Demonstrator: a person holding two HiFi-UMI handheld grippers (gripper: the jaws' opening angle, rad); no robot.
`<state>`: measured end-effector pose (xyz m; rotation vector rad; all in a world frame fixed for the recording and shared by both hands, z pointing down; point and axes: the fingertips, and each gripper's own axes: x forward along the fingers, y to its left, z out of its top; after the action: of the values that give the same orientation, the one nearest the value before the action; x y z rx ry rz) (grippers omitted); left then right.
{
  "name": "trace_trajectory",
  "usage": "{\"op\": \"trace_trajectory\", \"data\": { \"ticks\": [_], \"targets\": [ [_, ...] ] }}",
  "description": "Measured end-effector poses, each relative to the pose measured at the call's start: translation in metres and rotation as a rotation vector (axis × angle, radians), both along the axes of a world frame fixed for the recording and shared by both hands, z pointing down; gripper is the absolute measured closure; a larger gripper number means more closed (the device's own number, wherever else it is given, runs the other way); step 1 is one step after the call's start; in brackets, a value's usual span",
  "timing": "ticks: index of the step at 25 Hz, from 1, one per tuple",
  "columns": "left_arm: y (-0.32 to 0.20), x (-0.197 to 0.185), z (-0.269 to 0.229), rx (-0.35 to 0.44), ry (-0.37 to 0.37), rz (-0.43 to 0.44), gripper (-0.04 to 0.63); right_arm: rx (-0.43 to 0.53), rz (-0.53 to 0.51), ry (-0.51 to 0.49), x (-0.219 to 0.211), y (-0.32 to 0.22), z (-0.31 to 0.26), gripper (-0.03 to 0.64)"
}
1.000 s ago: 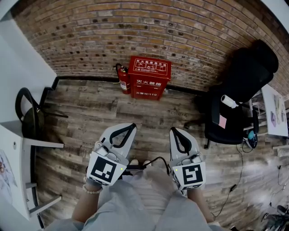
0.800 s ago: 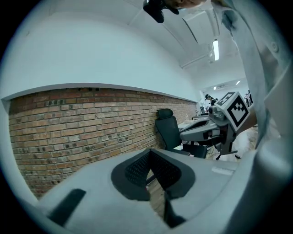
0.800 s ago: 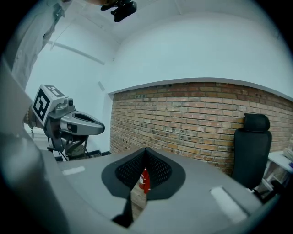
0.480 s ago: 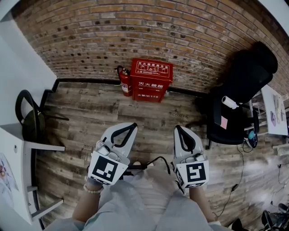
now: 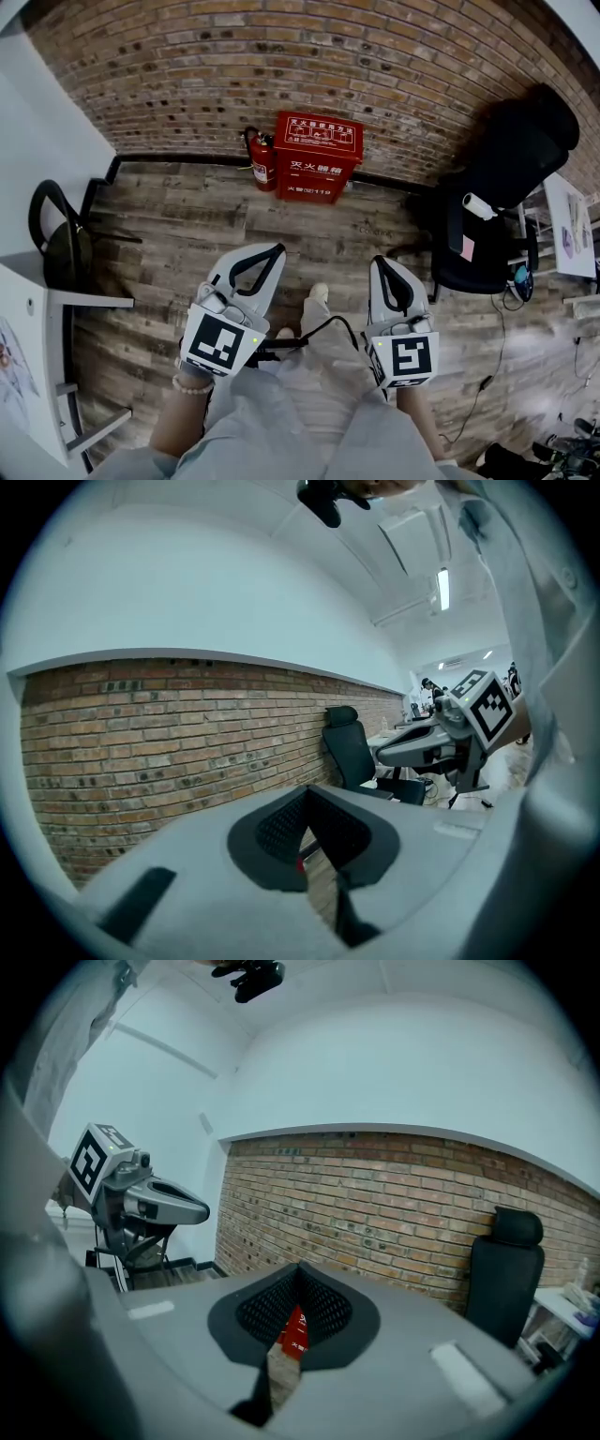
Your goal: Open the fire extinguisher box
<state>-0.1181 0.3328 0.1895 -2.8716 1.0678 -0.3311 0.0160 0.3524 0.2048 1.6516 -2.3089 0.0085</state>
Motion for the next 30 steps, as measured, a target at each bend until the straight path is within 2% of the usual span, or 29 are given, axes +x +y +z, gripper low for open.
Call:
{"op": "trace_trajectory", "data": {
  "ticks": [10, 19, 30],
  "targets": [
    [-0.047, 0.008, 0.011, 0.013, -0.049, -0.037, 0.598, -0.008, -0.047, -0.017, 0.01, -0.052, 0.013, 0.608],
    [-0.142, 0.03, 0.025, -0.046, -0.053, -0.129, 0.598, -0.063, -0.119, -0.026, 0.038, -0.151, 0.037, 0.609],
    [-0.251, 0.07, 0.042, -0.116, -0.064, -0.199, 0.597, -0.1, -0.211, 0.035, 0.079, -0.269, 0.053, 0.608]
  ]
}}
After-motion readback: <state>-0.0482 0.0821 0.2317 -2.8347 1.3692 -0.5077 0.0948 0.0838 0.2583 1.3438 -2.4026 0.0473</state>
